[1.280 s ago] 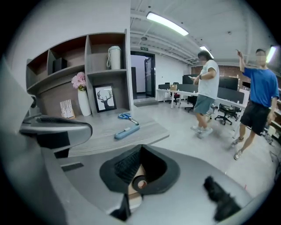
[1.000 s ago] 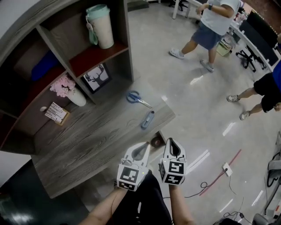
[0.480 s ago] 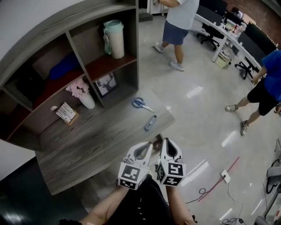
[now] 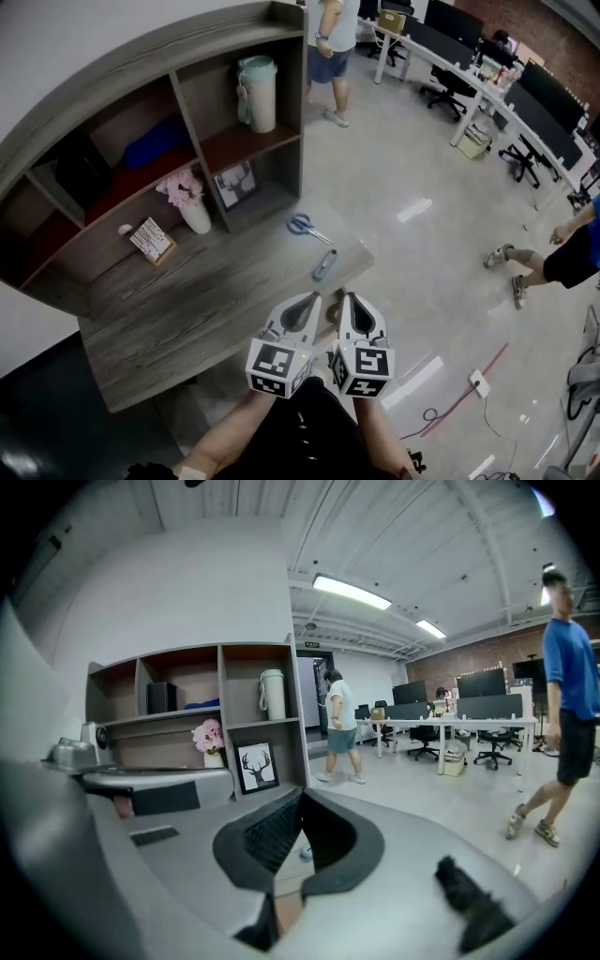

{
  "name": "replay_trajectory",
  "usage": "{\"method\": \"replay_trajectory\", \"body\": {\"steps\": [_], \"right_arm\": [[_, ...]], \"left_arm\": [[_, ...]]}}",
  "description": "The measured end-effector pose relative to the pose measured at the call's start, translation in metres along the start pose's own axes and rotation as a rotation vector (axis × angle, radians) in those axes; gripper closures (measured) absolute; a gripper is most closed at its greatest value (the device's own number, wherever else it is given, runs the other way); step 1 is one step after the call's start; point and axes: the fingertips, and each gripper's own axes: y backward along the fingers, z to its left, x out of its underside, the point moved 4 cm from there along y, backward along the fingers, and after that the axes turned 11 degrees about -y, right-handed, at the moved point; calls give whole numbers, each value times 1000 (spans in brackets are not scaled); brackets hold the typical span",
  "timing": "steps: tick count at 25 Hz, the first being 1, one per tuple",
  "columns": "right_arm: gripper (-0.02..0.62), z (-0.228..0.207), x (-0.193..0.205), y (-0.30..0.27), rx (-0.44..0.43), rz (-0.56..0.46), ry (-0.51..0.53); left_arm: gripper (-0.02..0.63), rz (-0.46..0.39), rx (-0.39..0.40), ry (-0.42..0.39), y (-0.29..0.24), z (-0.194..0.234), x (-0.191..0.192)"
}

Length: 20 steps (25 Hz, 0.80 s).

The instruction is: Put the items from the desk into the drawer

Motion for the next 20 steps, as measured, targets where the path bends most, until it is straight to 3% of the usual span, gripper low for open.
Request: {"method": "replay_trajectory", "body": {"steps": [11, 20], "right_arm": [[584, 8, -1, 0, -17, -1, 13], [584, 5, 4, 1, 13, 9, 32]], "left_arm": [[597, -40, -15, -4, 7, 4, -10], [597, -17, -20, -6, 6, 4, -1]]}}
